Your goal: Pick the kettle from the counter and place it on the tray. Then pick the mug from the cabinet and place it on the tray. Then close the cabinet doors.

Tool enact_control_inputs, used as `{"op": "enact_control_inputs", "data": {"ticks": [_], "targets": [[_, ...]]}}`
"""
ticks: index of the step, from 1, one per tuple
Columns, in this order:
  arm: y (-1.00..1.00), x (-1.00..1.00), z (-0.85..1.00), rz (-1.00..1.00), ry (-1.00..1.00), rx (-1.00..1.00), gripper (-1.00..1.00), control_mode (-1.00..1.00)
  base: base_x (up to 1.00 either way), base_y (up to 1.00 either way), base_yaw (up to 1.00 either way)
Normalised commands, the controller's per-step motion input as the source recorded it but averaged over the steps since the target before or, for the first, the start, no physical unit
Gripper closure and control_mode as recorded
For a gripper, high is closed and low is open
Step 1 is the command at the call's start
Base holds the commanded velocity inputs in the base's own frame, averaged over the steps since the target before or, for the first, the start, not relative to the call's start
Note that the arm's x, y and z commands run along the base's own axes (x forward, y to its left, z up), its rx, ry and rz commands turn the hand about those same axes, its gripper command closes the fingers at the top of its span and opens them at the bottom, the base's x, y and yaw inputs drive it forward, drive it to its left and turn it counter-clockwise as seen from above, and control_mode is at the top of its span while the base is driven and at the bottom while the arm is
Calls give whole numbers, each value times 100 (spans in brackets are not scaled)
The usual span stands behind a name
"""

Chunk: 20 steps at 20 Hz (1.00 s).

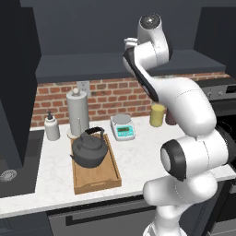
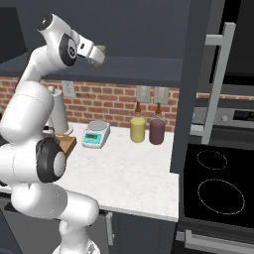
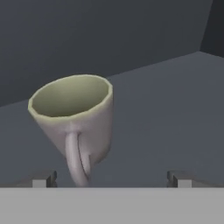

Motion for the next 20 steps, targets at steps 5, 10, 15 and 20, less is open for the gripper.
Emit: {"op": "enact_control_inputs", "data": {"ticks": [5, 10, 15, 20], "targets": [[0, 5, 0, 0, -3, 2, -100, -100, 0, 0, 0], [1, 1, 0, 0, -2, 0, -100, -100, 0, 0, 0], [7, 21, -8, -1, 0, 0, -100, -100, 0, 0, 0], [13, 32, -13, 0, -1, 0, -100, -100, 0, 0, 0]]}}
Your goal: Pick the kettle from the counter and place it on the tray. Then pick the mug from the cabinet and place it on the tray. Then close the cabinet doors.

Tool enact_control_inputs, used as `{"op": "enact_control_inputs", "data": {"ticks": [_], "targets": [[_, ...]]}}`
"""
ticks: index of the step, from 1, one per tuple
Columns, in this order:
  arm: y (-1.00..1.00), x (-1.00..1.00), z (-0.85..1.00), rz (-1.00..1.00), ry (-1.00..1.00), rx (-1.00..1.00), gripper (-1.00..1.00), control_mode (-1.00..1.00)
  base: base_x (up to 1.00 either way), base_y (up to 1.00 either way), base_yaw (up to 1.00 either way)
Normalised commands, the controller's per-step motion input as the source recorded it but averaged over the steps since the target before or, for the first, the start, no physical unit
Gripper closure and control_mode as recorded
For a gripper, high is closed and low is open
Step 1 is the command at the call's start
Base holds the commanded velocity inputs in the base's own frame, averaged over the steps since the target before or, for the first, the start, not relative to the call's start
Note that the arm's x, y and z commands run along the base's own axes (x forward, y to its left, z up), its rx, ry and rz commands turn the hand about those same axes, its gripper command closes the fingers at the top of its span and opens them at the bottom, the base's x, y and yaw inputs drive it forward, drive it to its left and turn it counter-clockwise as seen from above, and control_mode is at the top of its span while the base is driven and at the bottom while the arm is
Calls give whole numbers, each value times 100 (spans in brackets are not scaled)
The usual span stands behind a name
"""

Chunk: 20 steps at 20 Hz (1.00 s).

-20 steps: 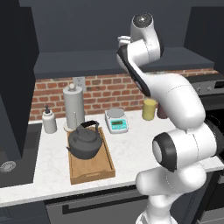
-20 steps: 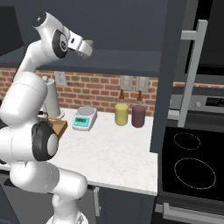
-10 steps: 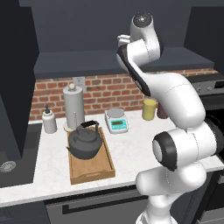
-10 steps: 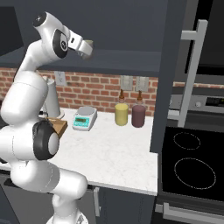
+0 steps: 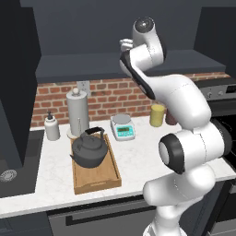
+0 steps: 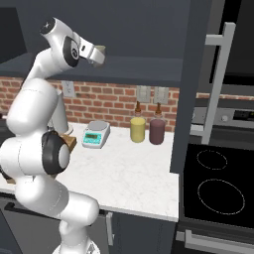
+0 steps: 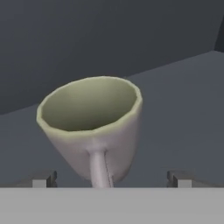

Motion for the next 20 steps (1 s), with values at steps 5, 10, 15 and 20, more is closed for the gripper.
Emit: {"op": "enact_control_inputs", "data": {"ticks": [5, 10, 15, 20], "targets": [[7, 17, -1, 0, -3, 0, -100, -100, 0, 0, 0], [0, 0, 0, -3, -1, 0, -100, -100, 0, 0, 0], [0, 0, 0, -9, -1, 0, 100, -100, 0, 0, 0], [0, 5, -6, -11, 0, 0, 100, -100, 0, 0, 0]]}}
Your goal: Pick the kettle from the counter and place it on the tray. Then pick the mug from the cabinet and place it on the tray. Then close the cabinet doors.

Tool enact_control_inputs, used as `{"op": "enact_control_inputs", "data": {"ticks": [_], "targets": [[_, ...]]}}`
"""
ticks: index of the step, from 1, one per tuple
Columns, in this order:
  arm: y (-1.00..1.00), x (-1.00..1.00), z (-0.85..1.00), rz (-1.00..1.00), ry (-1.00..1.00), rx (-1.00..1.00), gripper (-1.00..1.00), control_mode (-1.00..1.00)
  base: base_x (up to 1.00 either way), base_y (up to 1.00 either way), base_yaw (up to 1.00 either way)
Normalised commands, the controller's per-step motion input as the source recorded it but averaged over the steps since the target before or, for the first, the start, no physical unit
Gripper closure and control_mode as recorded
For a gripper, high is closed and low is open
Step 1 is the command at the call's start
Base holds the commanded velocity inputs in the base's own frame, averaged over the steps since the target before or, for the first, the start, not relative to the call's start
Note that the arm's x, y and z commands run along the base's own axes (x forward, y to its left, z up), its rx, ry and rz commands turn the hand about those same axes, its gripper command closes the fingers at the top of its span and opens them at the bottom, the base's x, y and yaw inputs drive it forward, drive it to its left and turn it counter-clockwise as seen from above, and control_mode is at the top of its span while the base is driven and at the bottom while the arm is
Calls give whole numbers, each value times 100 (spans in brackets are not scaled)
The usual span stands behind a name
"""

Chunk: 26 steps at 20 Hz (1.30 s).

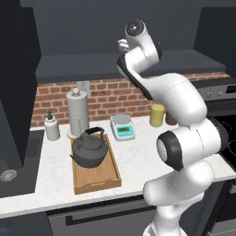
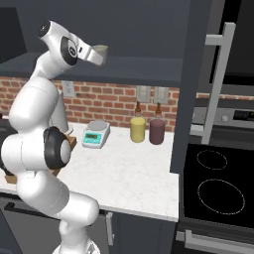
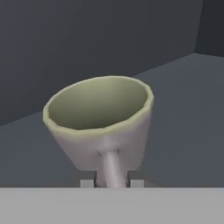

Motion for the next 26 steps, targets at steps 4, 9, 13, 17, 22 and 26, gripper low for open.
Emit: {"op": "enact_control_inputs", "data": {"ticks": [4, 9, 13, 17, 22, 26], "targets": [[0, 6, -11, -4, -1, 0, 100, -100, 0, 0, 0], [0, -54, 2, 24, -7, 5, 100, -100, 0, 0, 0], [0, -94, 8, 44, -3, 13, 100, -100, 0, 0, 0], [0, -98, 2, 49, 0, 8, 100, -100, 0, 0, 0], [0, -100, 0, 52, 0, 9, 100, -100, 0, 0, 0], [2, -98, 0, 55, 0, 5, 100, -100, 0, 0, 0]]}}
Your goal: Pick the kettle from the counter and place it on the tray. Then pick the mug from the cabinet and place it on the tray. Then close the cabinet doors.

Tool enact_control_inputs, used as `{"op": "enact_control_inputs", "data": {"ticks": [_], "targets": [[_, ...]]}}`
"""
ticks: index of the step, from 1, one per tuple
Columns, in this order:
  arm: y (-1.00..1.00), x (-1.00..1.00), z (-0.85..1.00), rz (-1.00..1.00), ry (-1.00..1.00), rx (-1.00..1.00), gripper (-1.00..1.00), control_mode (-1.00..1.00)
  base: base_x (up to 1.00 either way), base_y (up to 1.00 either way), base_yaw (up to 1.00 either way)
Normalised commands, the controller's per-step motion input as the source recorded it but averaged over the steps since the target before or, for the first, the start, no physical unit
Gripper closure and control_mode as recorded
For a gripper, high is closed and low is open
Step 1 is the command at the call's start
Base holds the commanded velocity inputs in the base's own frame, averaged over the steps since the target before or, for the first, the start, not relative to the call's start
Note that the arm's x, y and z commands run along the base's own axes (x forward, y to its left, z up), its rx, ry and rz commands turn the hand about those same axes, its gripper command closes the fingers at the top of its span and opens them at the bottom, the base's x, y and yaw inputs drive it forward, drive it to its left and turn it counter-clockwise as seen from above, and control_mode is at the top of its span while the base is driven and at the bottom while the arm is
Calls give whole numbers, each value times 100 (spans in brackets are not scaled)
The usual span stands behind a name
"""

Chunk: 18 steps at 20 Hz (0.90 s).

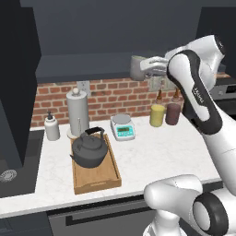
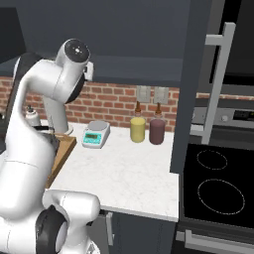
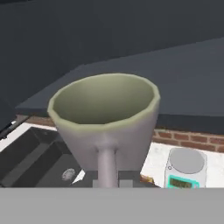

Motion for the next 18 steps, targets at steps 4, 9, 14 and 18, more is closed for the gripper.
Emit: {"op": "enact_control_inputs", "data": {"ticks": [4, 9, 14, 18], "targets": [[10, -98, -4, 54, 0, 2, 100, -100, 0, 0, 0], [24, -98, -21, 50, 1, 0, 100, -100, 0, 0, 0], [34, -76, -55, 38, 2, 2, 100, -100, 0, 0, 0], [23, -58, -80, 20, 1, 3, 100, -100, 0, 0, 0]]}}
